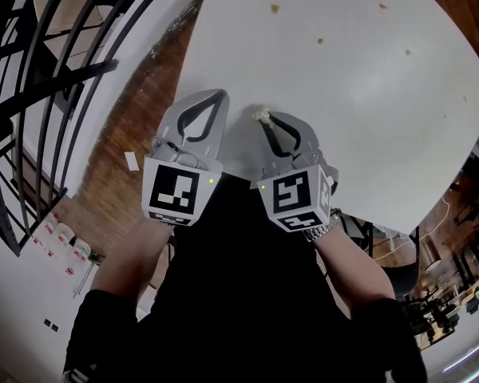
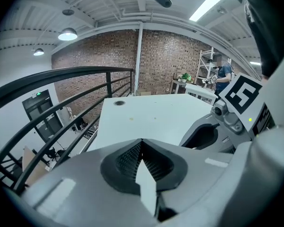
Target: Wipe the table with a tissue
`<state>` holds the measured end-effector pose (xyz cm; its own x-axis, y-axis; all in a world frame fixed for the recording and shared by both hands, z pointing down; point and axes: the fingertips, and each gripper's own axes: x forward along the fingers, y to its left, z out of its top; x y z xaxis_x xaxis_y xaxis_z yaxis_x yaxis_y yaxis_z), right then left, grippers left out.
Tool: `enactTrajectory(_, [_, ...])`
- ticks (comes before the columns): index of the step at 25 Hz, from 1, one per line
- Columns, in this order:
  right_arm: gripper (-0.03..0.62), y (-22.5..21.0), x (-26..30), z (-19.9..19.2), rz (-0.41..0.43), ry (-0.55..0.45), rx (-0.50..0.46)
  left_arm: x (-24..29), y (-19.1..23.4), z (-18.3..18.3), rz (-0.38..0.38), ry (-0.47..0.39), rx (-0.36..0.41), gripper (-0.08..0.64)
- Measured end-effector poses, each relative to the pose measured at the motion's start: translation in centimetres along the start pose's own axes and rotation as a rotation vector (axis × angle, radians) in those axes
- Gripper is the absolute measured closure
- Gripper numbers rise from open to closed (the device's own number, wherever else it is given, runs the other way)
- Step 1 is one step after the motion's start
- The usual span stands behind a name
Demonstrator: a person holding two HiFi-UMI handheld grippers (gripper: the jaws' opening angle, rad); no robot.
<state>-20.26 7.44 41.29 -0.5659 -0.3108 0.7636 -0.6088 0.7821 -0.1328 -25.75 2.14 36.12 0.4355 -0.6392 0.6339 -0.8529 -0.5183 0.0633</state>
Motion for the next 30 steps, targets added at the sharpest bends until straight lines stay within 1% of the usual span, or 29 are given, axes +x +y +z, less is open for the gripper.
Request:
enactTrajectory(9, [0.548, -3.1, -1.6, 0.4, -0.084, -0.014, 0.022, 1.5, -0.7, 1.6, -0.044, -0.032, 0.016, 0.543])
enactTrajectory(15, [0.548, -6.3, -2.8, 0.9, -0.149, -0.014, 0.023, 2.6, -1.5, 3.2, -0.076, -0.054, 0.023, 0.543])
enactTrajectory(22, [0.548, -9.7, -3.1, 1.5, -0.217, -0.013, 0.037, 4.4, -1.3, 4.3, -0.101, -0.063, 0.025, 0.543])
enactTrajectory(30, [0.548, -12.2, -2.4, 3.2, -0.279, -0.024, 0.053, 5.6, -0.2, 5.3, -0.112, -0.075, 0.033, 0.543])
